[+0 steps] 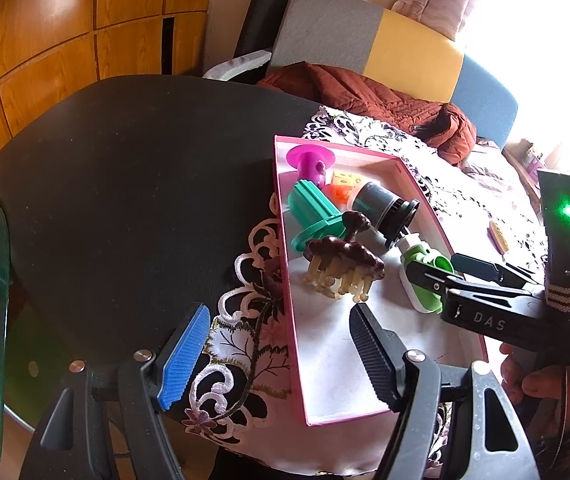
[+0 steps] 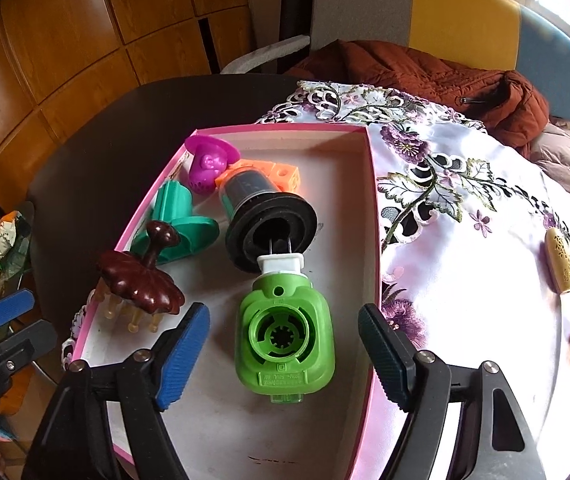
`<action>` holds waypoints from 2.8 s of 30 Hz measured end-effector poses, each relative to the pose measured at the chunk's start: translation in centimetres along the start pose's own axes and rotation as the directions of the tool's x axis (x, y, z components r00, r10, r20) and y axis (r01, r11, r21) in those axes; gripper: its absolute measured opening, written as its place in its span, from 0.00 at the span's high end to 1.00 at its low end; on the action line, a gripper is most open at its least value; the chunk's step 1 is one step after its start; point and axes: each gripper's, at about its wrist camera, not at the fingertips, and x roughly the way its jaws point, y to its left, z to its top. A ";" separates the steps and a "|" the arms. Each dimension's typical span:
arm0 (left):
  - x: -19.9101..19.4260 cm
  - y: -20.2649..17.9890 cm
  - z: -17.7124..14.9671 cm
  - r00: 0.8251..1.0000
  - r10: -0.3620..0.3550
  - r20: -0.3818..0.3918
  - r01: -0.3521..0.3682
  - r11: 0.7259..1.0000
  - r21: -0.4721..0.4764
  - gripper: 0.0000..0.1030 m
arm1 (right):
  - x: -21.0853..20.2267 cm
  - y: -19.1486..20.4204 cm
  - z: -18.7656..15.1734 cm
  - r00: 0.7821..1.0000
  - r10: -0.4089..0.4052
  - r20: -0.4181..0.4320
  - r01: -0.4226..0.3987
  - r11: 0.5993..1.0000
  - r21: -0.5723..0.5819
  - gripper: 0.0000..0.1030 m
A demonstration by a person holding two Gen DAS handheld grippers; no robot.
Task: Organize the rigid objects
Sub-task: 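Move both tools back toward the remaining toys on the cloth, then grasp the yellow textured egg with the left gripper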
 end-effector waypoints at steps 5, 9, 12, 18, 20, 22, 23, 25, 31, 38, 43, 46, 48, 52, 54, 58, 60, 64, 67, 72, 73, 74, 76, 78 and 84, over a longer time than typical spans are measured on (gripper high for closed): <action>-0.3 -0.1 0.1 1.000 0.006 0.009 -0.006 1.000 0.005 0.29 | -0.7 0.0 0.1 1.000 -0.010 0.021 0.010 1.000 -0.007 0.24; -0.3 -0.2 0.1 1.000 0.012 0.012 -0.012 1.000 0.008 0.29 | -1.7 -0.7 -0.1 0.999 -0.020 0.047 0.020 1.000 0.005 0.21; -0.4 -0.4 0.1 1.000 0.011 0.010 -0.011 1.000 0.011 0.29 | -2.3 -1.5 0.0 0.997 -0.031 0.065 0.029 0.999 0.026 0.20; -0.6 -0.7 0.2 1.000 0.018 0.016 -0.018 1.000 0.023 0.29 | -3.5 -3.6 0.1 0.994 -0.061 0.096 0.054 0.996 0.069 0.20; -0.7 -0.8 0.2 1.000 0.018 0.018 -0.019 0.999 0.027 0.29 | -4.0 -4.4 0.1 0.992 -0.078 0.104 0.071 0.995 0.073 0.19; -0.8 -1.0 0.3 1.000 0.017 0.020 -0.017 0.999 0.032 0.29 | -4.5 -5.4 0.0 0.989 -0.097 0.111 0.088 0.993 0.082 0.19; -0.8 -1.0 0.3 1.000 0.016 0.021 -0.017 0.999 0.035 0.29 | -4.8 -6.1 -0.1 0.987 -0.109 0.115 0.099 0.991 0.088 0.19; -0.8 -1.4 0.3 1.000 0.016 0.022 -0.017 0.999 0.044 0.29 | -5.5 -7.5 -0.1 0.984 -0.132 0.122 0.119 0.987 0.108 0.19; -1.1 -2.6 0.7 1.000 0.000 0.031 -0.003 0.997 0.080 0.29 | -7.7 -13.0 -0.9 0.965 -0.228 0.131 0.203 0.963 0.176 0.18; -1.4 -5.5 2.0 0.998 -0.040 0.046 0.033 0.988 0.153 0.29 | -11.3 -22.1 -3.0 0.903 -0.410 0.127 0.352 0.876 0.329 0.18; -0.8 -9.7 2.8 0.996 -0.081 0.029 0.072 0.970 0.233 0.29 | -13.1 -29.2 -6.1 0.838 -0.540 0.079 0.418 0.728 0.543 0.18; 0.3 -12.7 3.2 0.994 -0.111 -0.005 0.108 0.955 0.275 0.29 | -14.3 -32.2 -7.7 0.839 -0.542 0.047 0.374 0.637 0.674 0.18; 1.2 -15.0 3.4 0.989 -0.143 -0.032 0.146 0.945 0.293 0.28 | -15.6 -33.0 -8.4 0.826 -0.558 0.079 0.337 0.602 0.724 0.18; 3.2 -19.9 3.8 0.975 -0.198 -0.098 0.220 0.916 0.336 0.28 | -17.2 -34.2 -9.7 0.813 -0.575 0.098 0.277 0.529 0.802 0.15; 4.6 -22.5 4.0 0.969 -0.211 -0.126 0.243 0.898 0.367 0.28 | -17.5 -34.7 -10.3 0.812 -0.577 0.089 0.260 0.494 0.830 0.14; 7.4 -26.9 4.6 0.956 -0.225 -0.188 0.283 0.875 0.392 0.28 | -17.2 -35.3 -10.7 0.831 -0.550 0.084 0.226 0.472 0.852 0.14; 8.6 -28.8 4.8 0.949 -0.231 -0.215 0.301 0.868 0.395 0.28 | -17.4 -35.3 -10.7 0.830 -0.550 0.092 0.220 0.475 0.852 0.14; 11.4 -32.2 5.7 0.940 -0.235 -0.248 0.320 0.861 0.396 0.28 | -17.2 -35.4 -10.5 0.841 -0.533 0.096 0.209 0.484 0.850 0.14; 13.5 -34.4 6.3 0.938 -0.236 -0.254 0.326 0.854 0.407 0.27 | -16.6 -35.4 -10.3 0.857 -0.507 0.089 0.205 0.494 0.845 0.14; 16.8 -37.4 7.6 0.931 -0.242 -0.275 0.337 0.860 0.383 0.24 | -16.2 -35.3 -9.9 0.866 -0.490 0.096 0.199 0.515 0.834 0.14; 17.5 -38.0 7.9 0.929 -0.243 -0.279 0.339 0.861 0.379 0.23 | -16.1 -35.3 -9.9 0.869 -0.485 0.098 0.195 0.517 0.834 0.14; 18.1 -38.5 8.1 0.929 -0.240 -0.282 0.337 0.863 0.376 0.23 | -16.0 -35.2 -9.8 0.873 -0.477 0.101 0.189 0.523 0.831 0.14; 19.3 -39.5 8.4 0.930 -0.230 -0.287 0.330 0.867 0.374 0.22 | -15.6 -35.1 -9.5 0.880 -0.465 0.096 0.195 0.538 0.820 0.14; 20.7 -40.3 8.5 0.931 -0.210 -0.298 0.316 0.872 0.374 0.21 | -15.3 -34.9 -9.4 0.886 -0.454 0.096 0.191 0.546 0.816 0.14; 22.8 -41.0 8.1 0.948 -0.148 -0.282 0.258 0.875 0.410 0.54 | -15.2 -35.1 -9.4 0.885 -0.456 0.094 0.195 0.546 0.815 0.14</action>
